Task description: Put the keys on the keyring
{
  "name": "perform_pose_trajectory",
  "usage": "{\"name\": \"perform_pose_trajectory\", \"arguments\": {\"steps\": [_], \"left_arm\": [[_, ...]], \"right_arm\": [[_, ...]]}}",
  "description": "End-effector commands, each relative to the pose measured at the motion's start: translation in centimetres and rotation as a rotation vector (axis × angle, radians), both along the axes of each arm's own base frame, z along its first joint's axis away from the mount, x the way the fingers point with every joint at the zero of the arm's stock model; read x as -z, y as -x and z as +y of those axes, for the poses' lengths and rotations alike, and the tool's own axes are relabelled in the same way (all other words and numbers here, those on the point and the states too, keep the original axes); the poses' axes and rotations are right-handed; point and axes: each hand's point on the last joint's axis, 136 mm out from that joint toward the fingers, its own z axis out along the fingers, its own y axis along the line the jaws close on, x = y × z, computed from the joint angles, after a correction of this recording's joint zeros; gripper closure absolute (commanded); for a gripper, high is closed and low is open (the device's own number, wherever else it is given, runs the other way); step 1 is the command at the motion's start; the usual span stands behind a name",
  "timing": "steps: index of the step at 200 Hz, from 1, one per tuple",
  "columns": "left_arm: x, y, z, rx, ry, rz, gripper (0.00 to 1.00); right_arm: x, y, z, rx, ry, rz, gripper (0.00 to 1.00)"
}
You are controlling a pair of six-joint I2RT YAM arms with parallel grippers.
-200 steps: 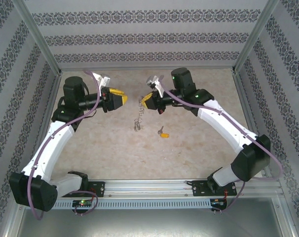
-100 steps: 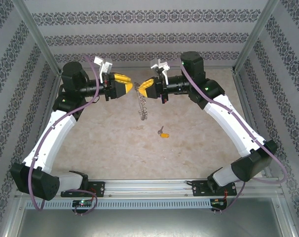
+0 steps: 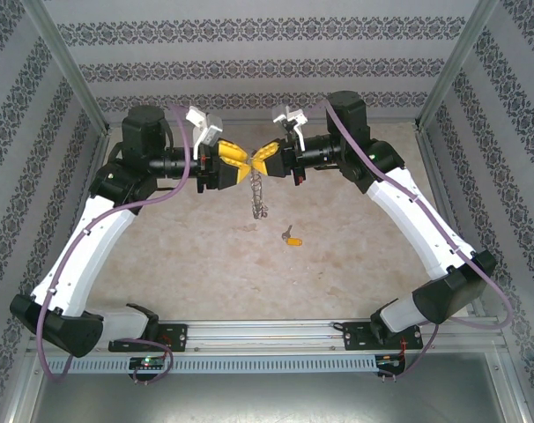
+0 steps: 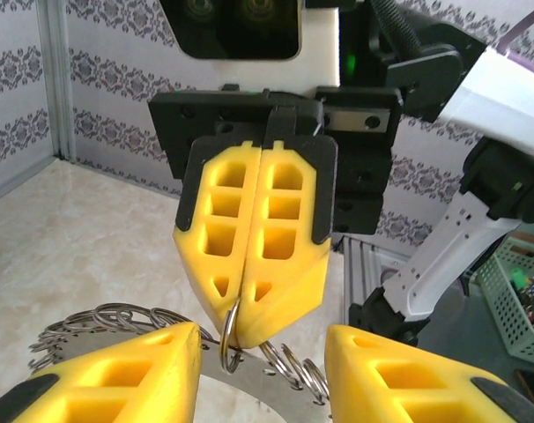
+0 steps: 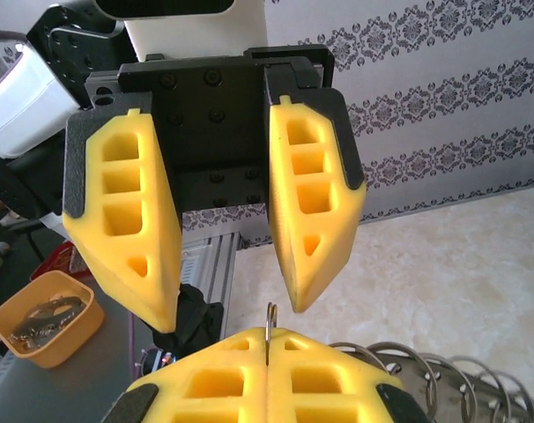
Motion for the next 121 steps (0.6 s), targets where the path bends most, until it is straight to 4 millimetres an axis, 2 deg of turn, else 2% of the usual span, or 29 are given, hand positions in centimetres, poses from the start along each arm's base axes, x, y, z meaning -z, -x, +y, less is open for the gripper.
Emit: {"name": "perform_pose_trajectory", "arguments": {"steps": [1,54,121], "left_arm": [[0.8,0.1,-0.1,0.008,-0.057,-0.02,0.6],[1.4,0.1,0.1,-0.011,-0.082,-0.027,0.6],[0.9,0.4,0.0,0.001,-0.068,-0.035,0.64]], "right_arm": [[-2.0,1.1,-0.7,-0.036,-0.037,-0.07,1.0],[-1.8,2.0,-0.8,-0.05,-0.025,-0.076,1.0],[-1.8,2.9,-0.5,-0.078,-0.016,-0.086,1.0]]}}
